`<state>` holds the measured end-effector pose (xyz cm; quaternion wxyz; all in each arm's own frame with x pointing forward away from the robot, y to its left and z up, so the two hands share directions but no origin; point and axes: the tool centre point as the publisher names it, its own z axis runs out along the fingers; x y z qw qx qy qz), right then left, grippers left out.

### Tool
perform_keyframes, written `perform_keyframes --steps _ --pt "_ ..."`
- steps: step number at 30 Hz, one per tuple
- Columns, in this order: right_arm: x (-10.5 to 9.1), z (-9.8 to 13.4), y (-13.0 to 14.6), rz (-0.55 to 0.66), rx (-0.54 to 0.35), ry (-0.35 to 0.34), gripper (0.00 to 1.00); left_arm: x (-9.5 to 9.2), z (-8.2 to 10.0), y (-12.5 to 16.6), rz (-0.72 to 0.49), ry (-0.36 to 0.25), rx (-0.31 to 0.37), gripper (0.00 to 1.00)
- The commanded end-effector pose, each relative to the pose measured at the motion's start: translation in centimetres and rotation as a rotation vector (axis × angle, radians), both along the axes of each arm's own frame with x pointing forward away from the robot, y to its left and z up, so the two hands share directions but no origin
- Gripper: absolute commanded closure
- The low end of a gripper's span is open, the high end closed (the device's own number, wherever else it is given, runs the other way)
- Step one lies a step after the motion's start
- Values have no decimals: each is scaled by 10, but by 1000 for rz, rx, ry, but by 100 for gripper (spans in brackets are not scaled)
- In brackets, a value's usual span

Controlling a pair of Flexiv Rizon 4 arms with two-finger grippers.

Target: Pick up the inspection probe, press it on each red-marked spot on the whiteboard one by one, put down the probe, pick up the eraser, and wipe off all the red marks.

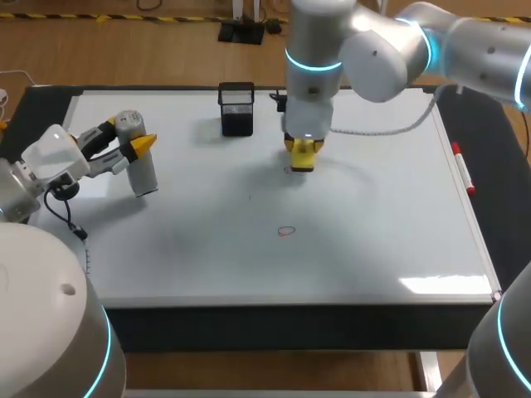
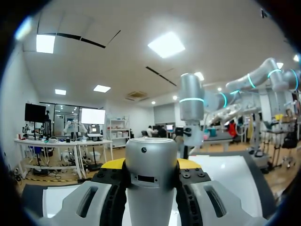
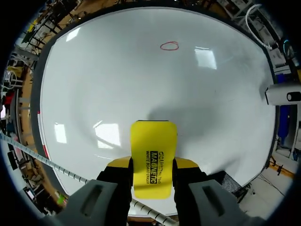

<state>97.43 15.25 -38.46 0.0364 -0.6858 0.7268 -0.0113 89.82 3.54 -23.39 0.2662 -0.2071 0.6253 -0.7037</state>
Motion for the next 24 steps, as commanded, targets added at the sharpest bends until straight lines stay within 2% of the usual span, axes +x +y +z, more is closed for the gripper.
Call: perform_keyframes --steps 1,9,24 --pt "-6 4 20 30 11 -9 100 0 1 0 3 -1 0 100" --pt "-15 -11 55 89 28 11 100 0 1 0 3 -1 0 100" --pt "-12 -29 54 108 18 24 100 0 1 0 3 -1 0 100"
